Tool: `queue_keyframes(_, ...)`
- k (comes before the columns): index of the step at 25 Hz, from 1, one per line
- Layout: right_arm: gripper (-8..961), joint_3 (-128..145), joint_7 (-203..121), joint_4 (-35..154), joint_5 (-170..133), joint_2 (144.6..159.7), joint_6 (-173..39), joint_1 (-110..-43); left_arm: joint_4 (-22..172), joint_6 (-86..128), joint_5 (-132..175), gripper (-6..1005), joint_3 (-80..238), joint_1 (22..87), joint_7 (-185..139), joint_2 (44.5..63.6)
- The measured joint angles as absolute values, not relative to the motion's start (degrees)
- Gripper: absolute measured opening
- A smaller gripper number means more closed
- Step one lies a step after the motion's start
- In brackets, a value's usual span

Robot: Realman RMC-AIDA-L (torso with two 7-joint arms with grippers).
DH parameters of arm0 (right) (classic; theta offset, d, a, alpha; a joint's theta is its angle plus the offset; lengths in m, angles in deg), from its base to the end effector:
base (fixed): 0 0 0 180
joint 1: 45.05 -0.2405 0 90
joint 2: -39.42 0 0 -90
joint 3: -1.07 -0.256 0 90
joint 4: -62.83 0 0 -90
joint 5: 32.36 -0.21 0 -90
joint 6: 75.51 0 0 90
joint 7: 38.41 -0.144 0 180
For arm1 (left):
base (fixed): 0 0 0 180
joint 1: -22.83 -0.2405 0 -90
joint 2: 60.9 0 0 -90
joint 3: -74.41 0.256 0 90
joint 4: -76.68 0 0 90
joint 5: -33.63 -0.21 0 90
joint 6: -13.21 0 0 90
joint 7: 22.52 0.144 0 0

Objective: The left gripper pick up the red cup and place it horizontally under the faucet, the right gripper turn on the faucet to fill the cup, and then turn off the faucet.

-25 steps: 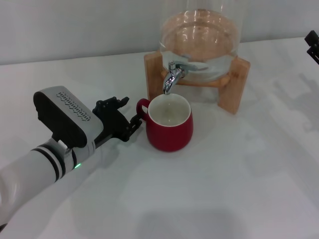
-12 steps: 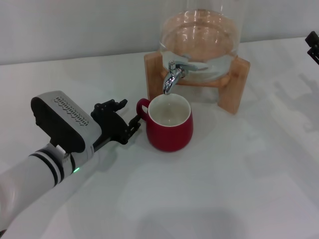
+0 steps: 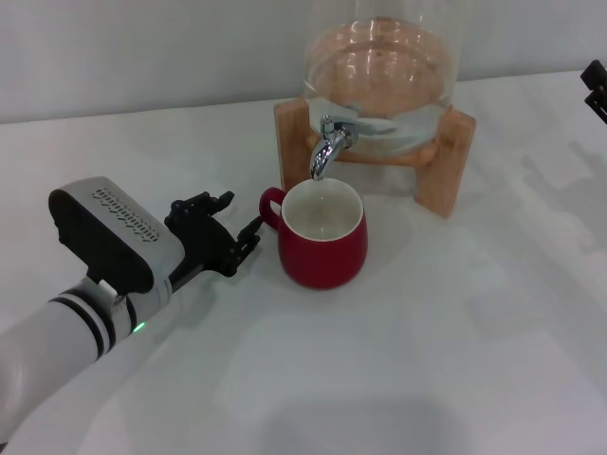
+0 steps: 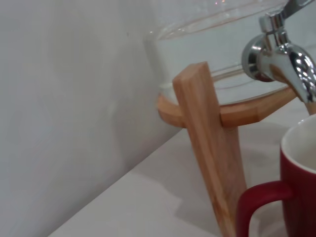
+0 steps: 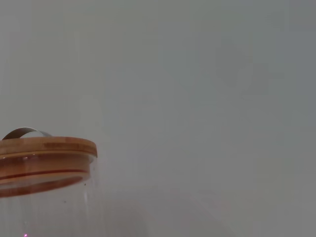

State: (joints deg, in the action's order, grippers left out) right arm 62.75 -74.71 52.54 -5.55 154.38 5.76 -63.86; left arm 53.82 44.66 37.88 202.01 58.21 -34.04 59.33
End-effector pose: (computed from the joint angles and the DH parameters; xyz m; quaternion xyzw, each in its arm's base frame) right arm 0.3479 0.3054 0.0661 -0.6572 0.2274 0.4379 0.5697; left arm -0.2351 0.3638 -0.1289 -0.9171 -0.0797 -0.1221 0.3709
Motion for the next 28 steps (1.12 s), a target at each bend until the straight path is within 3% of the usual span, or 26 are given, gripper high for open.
queue_keyframes(28,868,62.76,-74.81,52.39,-5.55,154.38,5.58,-63.86,53.61,56.22,58.33,490,197.90,52.39,-22.88,59.02)
